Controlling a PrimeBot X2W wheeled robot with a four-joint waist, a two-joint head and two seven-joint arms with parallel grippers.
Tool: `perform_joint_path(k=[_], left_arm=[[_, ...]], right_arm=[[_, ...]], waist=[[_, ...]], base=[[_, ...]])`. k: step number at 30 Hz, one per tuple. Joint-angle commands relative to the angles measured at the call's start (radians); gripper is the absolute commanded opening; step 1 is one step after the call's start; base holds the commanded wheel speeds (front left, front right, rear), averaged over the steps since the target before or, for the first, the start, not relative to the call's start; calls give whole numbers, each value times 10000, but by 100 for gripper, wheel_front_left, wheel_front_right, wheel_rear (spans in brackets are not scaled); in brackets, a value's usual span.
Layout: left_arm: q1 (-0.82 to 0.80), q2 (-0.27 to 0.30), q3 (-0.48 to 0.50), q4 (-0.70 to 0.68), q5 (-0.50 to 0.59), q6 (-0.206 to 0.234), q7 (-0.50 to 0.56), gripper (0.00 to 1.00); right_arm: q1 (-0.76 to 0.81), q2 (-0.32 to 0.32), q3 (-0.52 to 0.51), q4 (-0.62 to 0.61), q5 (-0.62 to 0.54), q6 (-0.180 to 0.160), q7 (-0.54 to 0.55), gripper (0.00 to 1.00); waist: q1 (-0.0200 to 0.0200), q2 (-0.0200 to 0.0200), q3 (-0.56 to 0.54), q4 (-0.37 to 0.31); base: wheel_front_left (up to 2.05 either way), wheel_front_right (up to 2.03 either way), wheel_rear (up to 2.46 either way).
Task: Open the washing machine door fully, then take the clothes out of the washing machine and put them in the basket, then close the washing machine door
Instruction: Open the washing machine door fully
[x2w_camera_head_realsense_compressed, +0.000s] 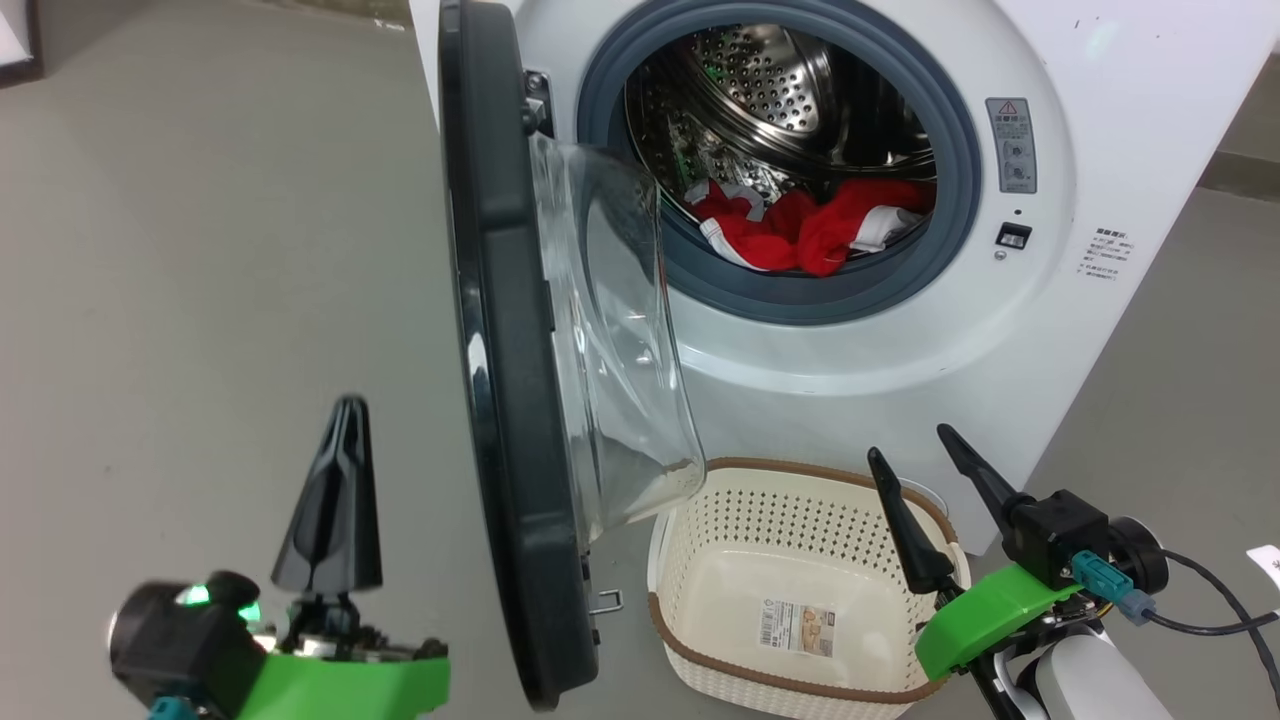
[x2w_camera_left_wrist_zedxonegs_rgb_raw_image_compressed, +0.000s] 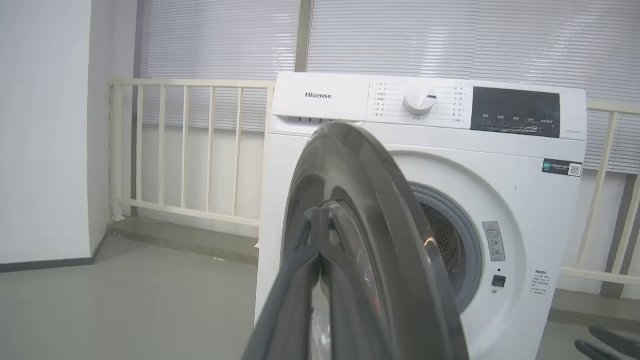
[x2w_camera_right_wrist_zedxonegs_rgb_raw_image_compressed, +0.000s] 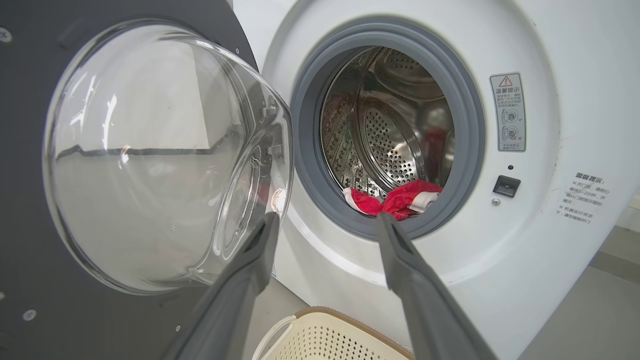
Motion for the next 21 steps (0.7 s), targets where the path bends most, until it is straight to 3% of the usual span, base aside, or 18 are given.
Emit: perform_joint_path(k=[1, 11, 21], left_arm=[[-487, 104, 219, -470, 124, 65, -76, 0], [-982, 104, -1347, -1871, -431, -250, 453, 0], [-34, 122, -2390, -1834, -653, -235, 1530, 0]], right_arm=[[-88, 30, 193, -203, 8, 4, -64, 100], [-159, 39, 261, -48, 186, 4, -64, 100], [-211, 39, 170, 5, 199, 4, -64, 100]], waist=[[0, 0, 3, -13], [0, 0, 124, -225], [0, 0, 302, -391]], base=[[0, 0, 0], [0, 0, 0], [0, 0, 0]])
